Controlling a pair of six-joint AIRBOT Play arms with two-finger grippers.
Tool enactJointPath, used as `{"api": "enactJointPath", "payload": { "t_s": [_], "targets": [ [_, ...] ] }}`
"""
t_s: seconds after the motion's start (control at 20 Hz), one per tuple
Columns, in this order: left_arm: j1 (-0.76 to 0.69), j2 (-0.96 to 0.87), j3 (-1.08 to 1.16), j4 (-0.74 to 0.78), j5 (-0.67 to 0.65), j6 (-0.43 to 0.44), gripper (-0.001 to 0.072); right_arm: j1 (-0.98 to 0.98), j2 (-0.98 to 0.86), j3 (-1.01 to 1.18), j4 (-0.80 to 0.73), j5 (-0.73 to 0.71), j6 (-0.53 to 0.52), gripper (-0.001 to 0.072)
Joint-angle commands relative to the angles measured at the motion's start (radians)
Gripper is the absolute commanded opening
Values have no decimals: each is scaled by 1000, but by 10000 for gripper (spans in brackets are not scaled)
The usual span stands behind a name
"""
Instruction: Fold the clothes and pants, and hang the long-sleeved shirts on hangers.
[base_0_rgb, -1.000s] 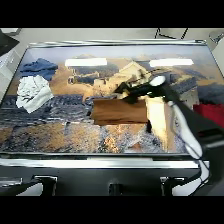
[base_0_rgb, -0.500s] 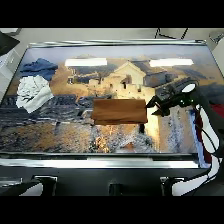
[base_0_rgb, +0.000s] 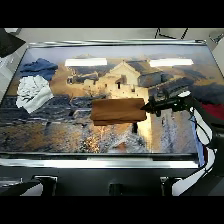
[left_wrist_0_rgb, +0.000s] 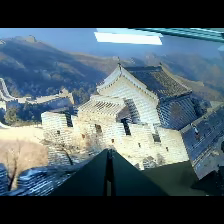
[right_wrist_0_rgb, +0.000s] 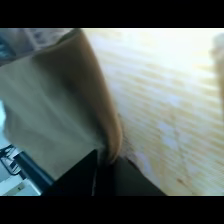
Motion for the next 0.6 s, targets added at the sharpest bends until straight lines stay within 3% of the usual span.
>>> {"api": "enactJointPath", "payload": {
  "t_s": [0.0, 0.1, 0.25, 0.55],
  "targets": [
    [-2, -2, 0, 1, 0, -3, 26, -39, 24, 64, 110, 93, -100, 33],
    [-2, -2, 0, 1, 2, -1, 26, -111, 63, 176, 75, 155, -63, 33],
    [-2, -2, 0, 1, 9, 2, 26, -252, 139, 341, -58, 196, 83, 33],
    [-29, -3, 0, 1, 8, 44, 26, -534, 298, 527, -203, 241, 224, 33]
  ]
}}
